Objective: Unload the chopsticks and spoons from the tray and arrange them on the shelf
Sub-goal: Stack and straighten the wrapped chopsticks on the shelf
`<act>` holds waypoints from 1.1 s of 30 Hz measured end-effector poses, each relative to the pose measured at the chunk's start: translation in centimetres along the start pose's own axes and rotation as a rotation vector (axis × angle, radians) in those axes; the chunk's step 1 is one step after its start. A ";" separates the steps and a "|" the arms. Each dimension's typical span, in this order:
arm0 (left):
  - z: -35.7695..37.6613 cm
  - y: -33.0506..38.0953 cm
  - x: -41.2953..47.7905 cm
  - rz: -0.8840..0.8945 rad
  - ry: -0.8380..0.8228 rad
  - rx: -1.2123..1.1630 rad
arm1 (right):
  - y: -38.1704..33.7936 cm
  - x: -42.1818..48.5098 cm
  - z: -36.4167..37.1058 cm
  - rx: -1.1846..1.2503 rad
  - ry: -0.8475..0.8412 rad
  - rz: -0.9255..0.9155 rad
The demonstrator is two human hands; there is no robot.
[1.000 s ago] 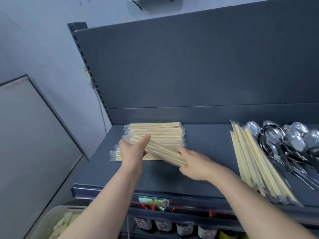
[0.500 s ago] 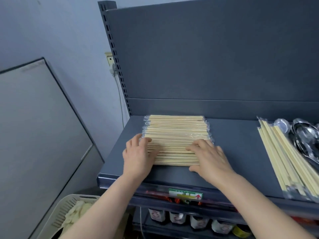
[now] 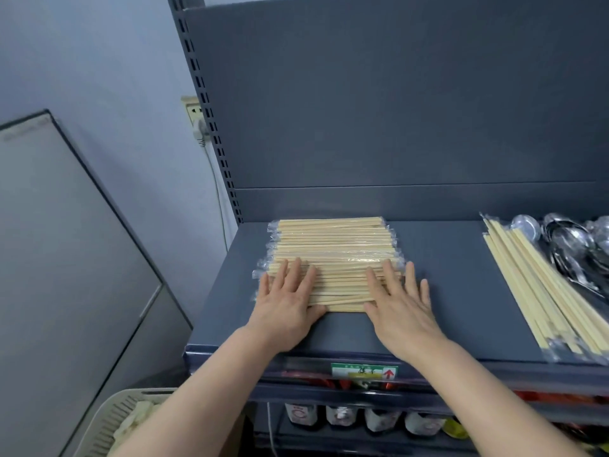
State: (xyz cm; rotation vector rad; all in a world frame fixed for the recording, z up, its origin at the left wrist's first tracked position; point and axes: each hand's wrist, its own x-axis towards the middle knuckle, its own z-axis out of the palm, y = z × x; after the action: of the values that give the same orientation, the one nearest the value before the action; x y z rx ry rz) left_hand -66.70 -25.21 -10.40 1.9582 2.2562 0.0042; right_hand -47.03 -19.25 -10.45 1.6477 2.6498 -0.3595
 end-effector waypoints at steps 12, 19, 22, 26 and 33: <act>0.0 -0.2 -0.6 -0.139 0.086 -0.082 | -0.5 -0.6 -0.2 0.017 0.010 0.070; -0.9 4.5 -0.2 0.231 0.147 -0.056 | 0.5 -2.0 -1.6 -0.037 0.104 -0.073; -1.2 7.0 0.6 0.241 0.206 -0.106 | 2.7 -3.0 -2.6 -0.051 0.172 -0.057; -1.7 11.6 2.0 0.273 0.213 -0.186 | 7.1 -4.2 -3.8 -0.088 0.217 0.027; -1.1 23.0 5.7 0.232 0.012 -0.473 | 16.2 -7.6 -6.3 -0.134 0.242 0.236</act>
State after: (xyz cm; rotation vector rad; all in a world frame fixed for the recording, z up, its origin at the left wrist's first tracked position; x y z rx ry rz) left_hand -44.98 -16.17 -7.55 1.9322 1.8015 0.5253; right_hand -28.52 -17.85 -6.49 2.0443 2.5227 0.0221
